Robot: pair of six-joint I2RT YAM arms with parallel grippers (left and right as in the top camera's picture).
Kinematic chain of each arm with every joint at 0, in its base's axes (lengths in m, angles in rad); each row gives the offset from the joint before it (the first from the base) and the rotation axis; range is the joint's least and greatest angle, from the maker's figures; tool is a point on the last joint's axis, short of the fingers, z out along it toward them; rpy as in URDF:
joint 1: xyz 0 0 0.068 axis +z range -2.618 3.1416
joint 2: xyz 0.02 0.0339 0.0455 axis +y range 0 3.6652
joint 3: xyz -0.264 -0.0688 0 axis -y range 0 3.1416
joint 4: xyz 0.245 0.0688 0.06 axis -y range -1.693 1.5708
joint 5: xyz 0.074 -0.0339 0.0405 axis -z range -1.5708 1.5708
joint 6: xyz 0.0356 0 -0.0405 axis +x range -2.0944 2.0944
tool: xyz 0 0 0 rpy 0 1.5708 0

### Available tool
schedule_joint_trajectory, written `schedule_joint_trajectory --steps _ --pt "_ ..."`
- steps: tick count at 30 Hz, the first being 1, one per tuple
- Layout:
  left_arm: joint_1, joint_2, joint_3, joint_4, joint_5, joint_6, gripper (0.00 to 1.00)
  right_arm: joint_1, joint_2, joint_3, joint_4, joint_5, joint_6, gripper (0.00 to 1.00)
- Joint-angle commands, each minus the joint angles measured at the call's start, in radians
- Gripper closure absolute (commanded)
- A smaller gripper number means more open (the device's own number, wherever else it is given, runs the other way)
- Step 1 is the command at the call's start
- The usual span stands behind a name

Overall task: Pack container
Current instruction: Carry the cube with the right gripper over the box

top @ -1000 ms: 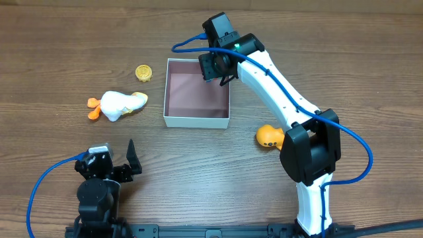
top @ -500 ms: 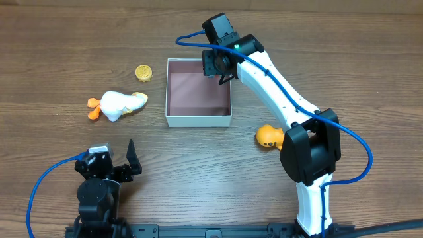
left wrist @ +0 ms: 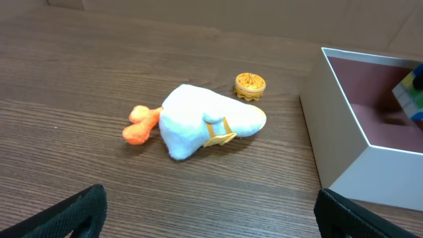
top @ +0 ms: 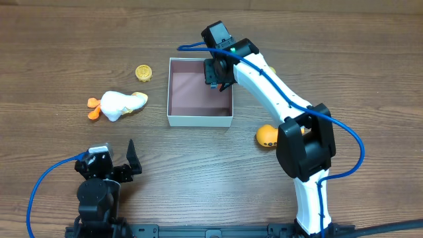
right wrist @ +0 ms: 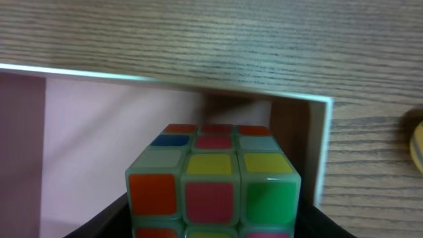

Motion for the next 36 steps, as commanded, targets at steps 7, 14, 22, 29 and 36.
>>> schedule_joint_trajectory --steps 7,14,22,29,36 --pt "0.011 -0.010 -0.004 0.002 0.008 0.020 0.00 0.001 0.011 0.000 0.019 0.015 0.009 0.30" --pt "0.011 -0.010 -0.004 0.002 0.008 0.020 0.00 0.001 0.011 0.001 0.031 0.015 0.008 0.17" --pt "0.011 -0.010 -0.004 0.002 0.008 0.020 0.00 0.041 0.010 0.026 0.029 -0.119 -0.104 0.22" --pt "0.011 -0.010 -0.004 0.002 0.008 0.020 0.00 0.089 0.010 0.026 0.060 -0.125 -0.106 0.51" --pt "0.011 -0.010 -0.004 0.002 0.008 0.020 0.00 0.086 0.018 0.024 0.108 -0.125 -0.105 0.83"
